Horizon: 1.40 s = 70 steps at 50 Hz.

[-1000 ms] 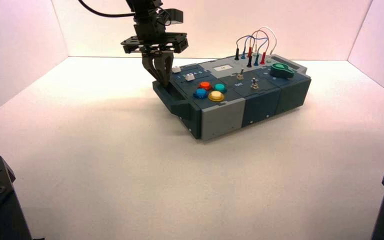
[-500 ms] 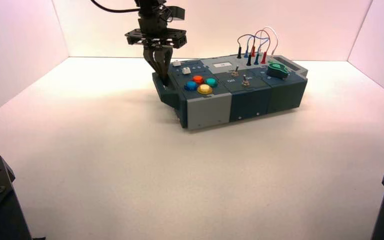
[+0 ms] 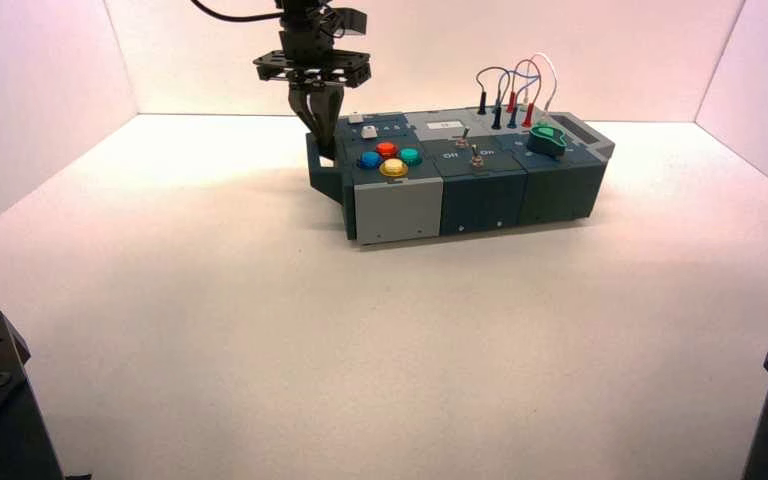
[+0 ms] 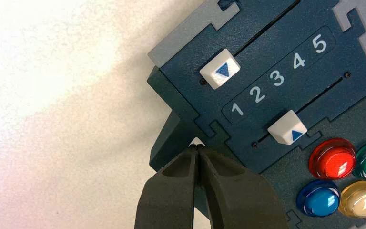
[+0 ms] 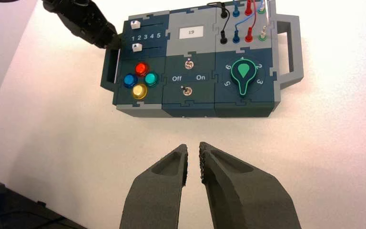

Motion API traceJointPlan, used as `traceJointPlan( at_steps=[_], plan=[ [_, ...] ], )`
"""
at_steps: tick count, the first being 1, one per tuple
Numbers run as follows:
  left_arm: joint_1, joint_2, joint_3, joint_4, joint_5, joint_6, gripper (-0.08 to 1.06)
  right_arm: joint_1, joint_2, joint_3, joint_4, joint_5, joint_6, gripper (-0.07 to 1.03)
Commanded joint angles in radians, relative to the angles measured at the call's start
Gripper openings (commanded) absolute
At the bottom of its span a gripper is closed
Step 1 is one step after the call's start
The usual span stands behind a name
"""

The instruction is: Turn the knob to position 2.

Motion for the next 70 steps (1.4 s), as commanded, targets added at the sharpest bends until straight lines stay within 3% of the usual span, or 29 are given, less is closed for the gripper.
traceJointPlan(
  at_steps=[1,11,32,47,61,70],
  plan=[
    [0.044,0.064,0.069,0.015,-0.026,0.002,-0.03,-0.002,0.037,-0.037,0.003,-0.017,0.003,0.16],
    [0.046,0.014,0.133,0.015,-0.077,0.003,-0.03,-0.002,0.081,-0.058,0.0,-0.023,-0.002,0.16],
    [0.034,-0.161,0.086,-0.015,-0.086,0.002,-0.03,-0.002,0.164,-0.055,-0.006,-0.043,-0.02,0.16],
    [-0.014,-0.244,0.051,-0.031,-0.046,-0.003,-0.03,-0.002,0.178,-0.052,-0.023,-0.06,-0.02,0.16],
    [-0.081,-0.319,0.064,-0.038,-0.035,-0.025,-0.03,-0.002,0.224,-0.051,-0.044,-0.072,-0.023,0.16],
    [-0.11,-0.393,0.083,-0.04,-0.04,-0.049,-0.03,-0.002,0.27,-0.054,-0.051,-0.087,-0.048,0.15]
  ],
)
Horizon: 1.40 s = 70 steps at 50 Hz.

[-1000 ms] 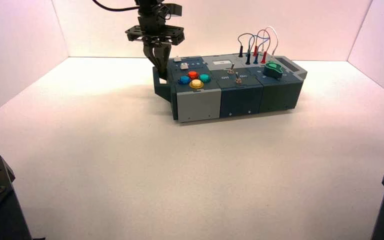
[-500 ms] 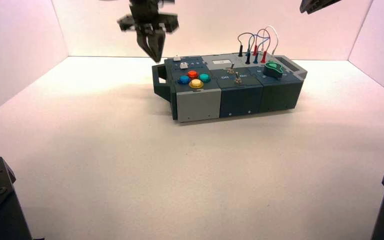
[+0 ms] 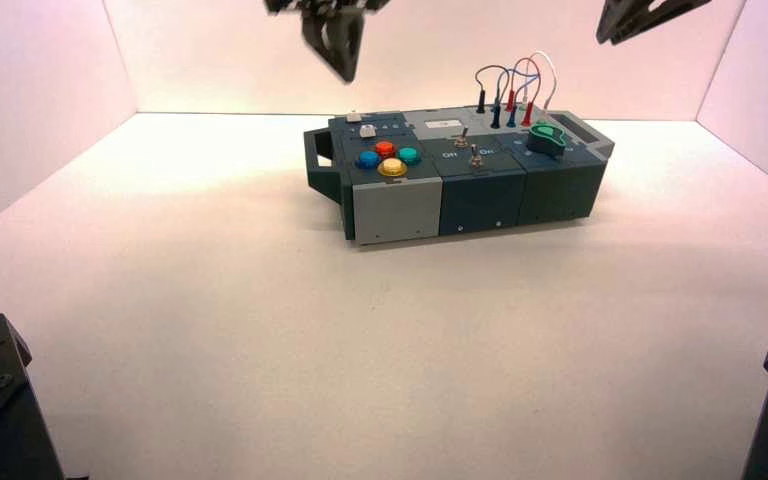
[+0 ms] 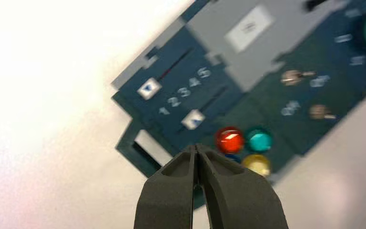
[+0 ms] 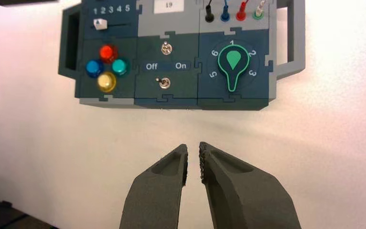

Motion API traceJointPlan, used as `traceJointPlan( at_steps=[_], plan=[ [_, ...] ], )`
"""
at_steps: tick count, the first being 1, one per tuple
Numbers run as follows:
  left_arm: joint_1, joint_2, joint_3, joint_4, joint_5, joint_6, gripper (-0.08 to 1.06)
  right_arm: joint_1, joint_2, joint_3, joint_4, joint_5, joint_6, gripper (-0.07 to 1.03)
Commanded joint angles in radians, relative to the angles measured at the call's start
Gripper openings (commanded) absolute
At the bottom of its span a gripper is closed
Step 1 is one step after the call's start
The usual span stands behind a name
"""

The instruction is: Turn the knob to position 2.

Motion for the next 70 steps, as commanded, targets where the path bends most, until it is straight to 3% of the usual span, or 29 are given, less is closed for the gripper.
traceJointPlan(
  at_steps=[1,14,29,39,51,70],
  plan=[
    [-0.009,-0.098,0.005,-0.002,-0.008,-0.017,-0.03,-0.002,0.021,-0.023,-0.009,-0.018,-0.014,0.14],
    [-0.018,-0.288,0.101,-0.002,-0.041,-0.028,-0.03,-0.002,0.089,-0.015,-0.032,-0.049,-0.015,0.09],
    [-0.02,-0.439,0.186,-0.003,-0.04,-0.005,-0.03,0.003,0.144,-0.038,-0.028,-0.064,-0.009,0.0],
    [-0.038,-0.485,0.221,-0.003,-0.046,0.006,-0.03,0.003,0.207,-0.038,-0.026,-0.098,-0.009,-0.02],
    [-0.051,-0.546,0.252,-0.02,-0.083,-0.015,-0.03,0.003,0.311,-0.058,-0.031,-0.141,-0.014,-0.02],
    [-0.051,-0.591,0.265,-0.02,-0.091,-0.04,-0.03,0.003,0.456,-0.135,-0.049,-0.169,-0.018,-0.02]
  ],
)
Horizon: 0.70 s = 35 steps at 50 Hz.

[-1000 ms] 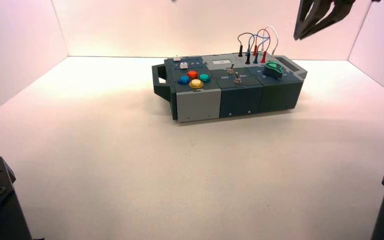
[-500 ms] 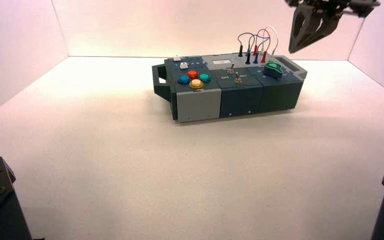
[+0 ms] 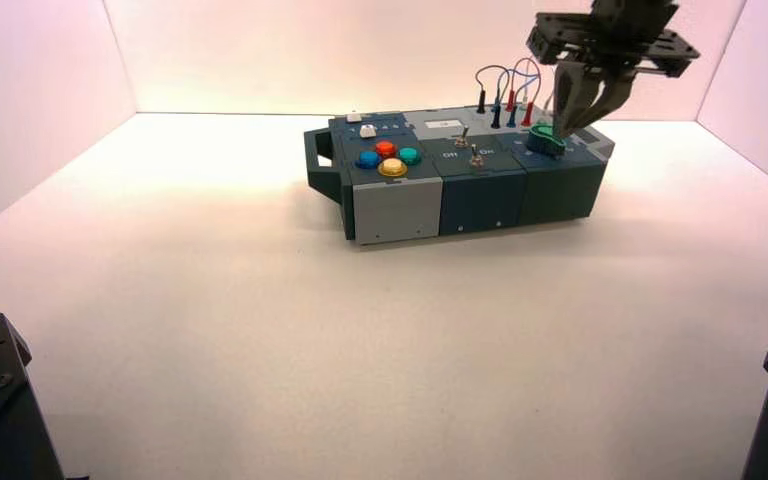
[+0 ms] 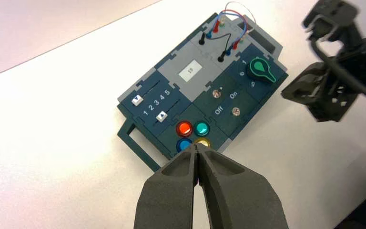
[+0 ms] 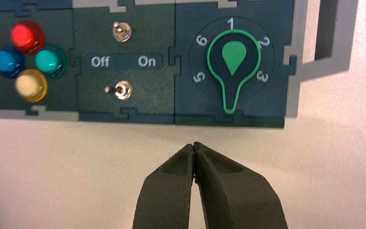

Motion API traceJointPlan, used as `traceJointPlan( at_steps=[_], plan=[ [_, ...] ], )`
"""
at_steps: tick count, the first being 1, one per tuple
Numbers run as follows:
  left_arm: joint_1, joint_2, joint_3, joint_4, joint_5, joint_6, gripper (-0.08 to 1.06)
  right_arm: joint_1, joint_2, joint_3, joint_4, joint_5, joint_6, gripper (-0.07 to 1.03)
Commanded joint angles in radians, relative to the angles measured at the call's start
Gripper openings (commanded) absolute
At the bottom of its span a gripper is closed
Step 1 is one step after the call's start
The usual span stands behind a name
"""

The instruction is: Turn the knob to position 2.

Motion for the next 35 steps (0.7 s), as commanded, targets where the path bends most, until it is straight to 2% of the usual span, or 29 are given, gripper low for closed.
traceJointPlan(
  at_steps=[1,17,25,35],
  plan=[
    [-0.003,-0.029,-0.015,-0.002,-0.012,-0.011,-0.03,0.002,0.015,-0.046,-0.009,-0.011,-0.008,-0.02],
    [-0.003,-0.034,-0.009,0.0,-0.015,-0.012,-0.03,-0.005,0.094,-0.084,-0.023,-0.031,-0.008,-0.02],
    [-0.003,-0.034,-0.009,0.0,-0.014,-0.012,-0.03,-0.008,0.126,-0.104,-0.051,-0.035,-0.002,-0.02],
    [-0.003,-0.037,-0.009,0.002,-0.012,-0.014,-0.03,-0.018,0.15,-0.127,-0.064,-0.035,-0.002,-0.02]
  ],
)
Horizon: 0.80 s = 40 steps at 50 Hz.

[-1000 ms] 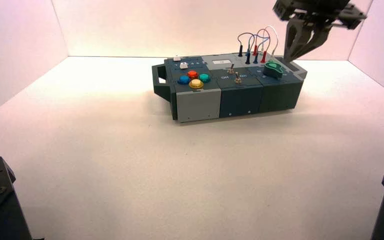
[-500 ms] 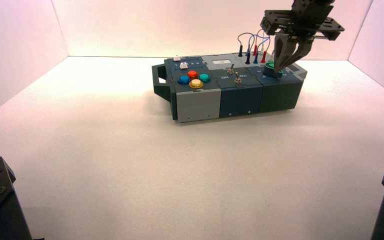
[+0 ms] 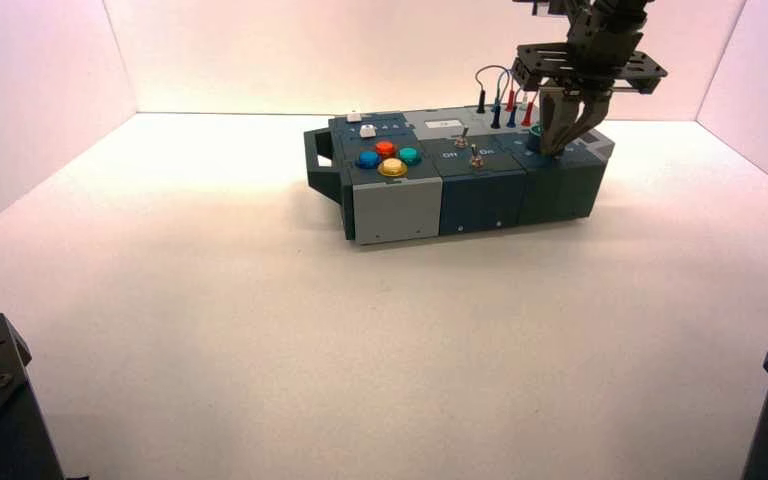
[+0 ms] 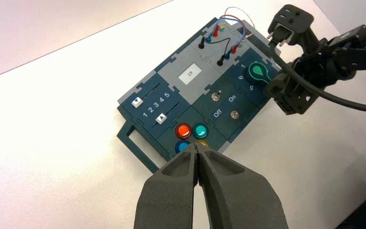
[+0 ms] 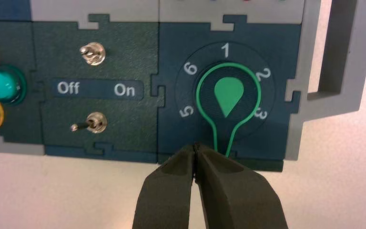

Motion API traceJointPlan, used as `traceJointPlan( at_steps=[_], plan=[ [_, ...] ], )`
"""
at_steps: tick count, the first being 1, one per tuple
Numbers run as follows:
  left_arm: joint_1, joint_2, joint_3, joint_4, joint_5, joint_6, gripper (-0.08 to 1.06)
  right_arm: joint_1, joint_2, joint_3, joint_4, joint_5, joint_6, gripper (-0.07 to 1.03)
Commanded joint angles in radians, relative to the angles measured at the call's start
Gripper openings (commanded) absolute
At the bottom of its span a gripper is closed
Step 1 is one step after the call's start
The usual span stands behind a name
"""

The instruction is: Turn the knob to position 2.

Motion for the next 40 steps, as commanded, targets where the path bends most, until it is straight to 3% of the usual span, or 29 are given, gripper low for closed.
traceJointPlan(
  at_steps=[1,40],
  plan=[
    [-0.003,-0.029,-0.012,0.002,-0.008,-0.003,-0.03,-0.008,-0.005,-0.037,-0.011,-0.008,-0.002,-0.02],
    [-0.003,-0.021,-0.018,0.005,-0.006,-0.003,-0.03,-0.089,-0.005,-0.066,-0.052,0.017,0.0,-0.02]
  ],
)
